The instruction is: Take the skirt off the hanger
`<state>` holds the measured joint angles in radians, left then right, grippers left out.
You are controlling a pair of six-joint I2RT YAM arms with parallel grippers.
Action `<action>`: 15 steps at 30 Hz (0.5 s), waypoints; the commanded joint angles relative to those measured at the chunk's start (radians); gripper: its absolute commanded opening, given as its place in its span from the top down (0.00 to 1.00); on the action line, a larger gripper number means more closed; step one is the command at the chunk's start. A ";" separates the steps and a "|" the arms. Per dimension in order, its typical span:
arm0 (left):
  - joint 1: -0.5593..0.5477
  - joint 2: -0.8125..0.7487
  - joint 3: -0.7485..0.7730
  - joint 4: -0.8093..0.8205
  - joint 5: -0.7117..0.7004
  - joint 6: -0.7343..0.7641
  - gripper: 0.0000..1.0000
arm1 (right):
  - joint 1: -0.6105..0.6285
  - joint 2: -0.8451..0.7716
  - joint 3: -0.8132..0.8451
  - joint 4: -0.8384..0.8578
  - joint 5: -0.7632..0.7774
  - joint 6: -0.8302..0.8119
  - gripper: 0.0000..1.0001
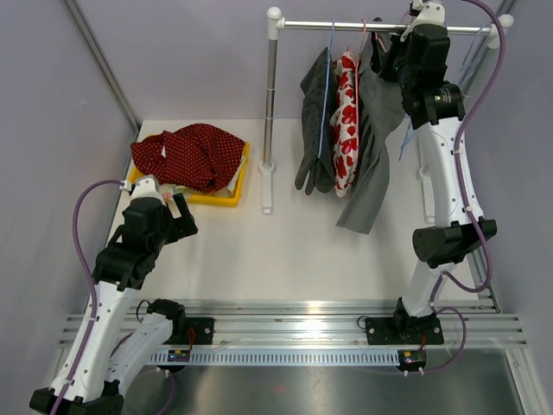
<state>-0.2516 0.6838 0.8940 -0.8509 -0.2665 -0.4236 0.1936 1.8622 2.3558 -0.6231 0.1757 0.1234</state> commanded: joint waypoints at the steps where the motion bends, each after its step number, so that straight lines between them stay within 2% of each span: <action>1: -0.003 0.010 -0.001 0.038 -0.010 0.005 0.01 | 0.004 -0.115 0.022 0.077 0.030 -0.010 1.00; 5: -0.003 0.005 0.002 0.041 -0.011 0.005 0.01 | 0.004 -0.202 -0.102 0.079 0.045 0.024 1.00; 8: -0.008 0.032 0.020 0.069 0.024 0.014 0.01 | 0.004 -0.311 -0.268 0.103 0.041 0.070 1.00; 10: -0.092 0.071 0.057 0.070 -0.015 -0.013 0.01 | 0.004 -0.398 -0.386 0.121 0.047 0.106 1.00; 11: -0.145 0.091 0.130 0.070 -0.051 -0.027 0.01 | 0.006 -0.428 -0.420 0.128 0.042 0.111 1.00; 12: -0.290 0.144 0.170 0.078 -0.097 -0.053 0.01 | 0.004 -0.470 -0.470 0.128 0.041 0.117 1.00; 14: -0.444 0.216 0.335 0.084 -0.230 -0.060 0.01 | 0.004 -0.504 -0.498 0.114 0.036 0.128 1.00; 15: -0.582 0.320 0.406 0.081 -0.259 -0.046 0.01 | 0.004 -0.527 -0.501 0.080 0.042 0.128 1.00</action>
<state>-0.6029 0.8722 1.0805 -0.8715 -0.3744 -0.4561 0.1936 1.4143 1.8614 -0.6098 0.1989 0.2111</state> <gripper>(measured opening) 0.987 0.047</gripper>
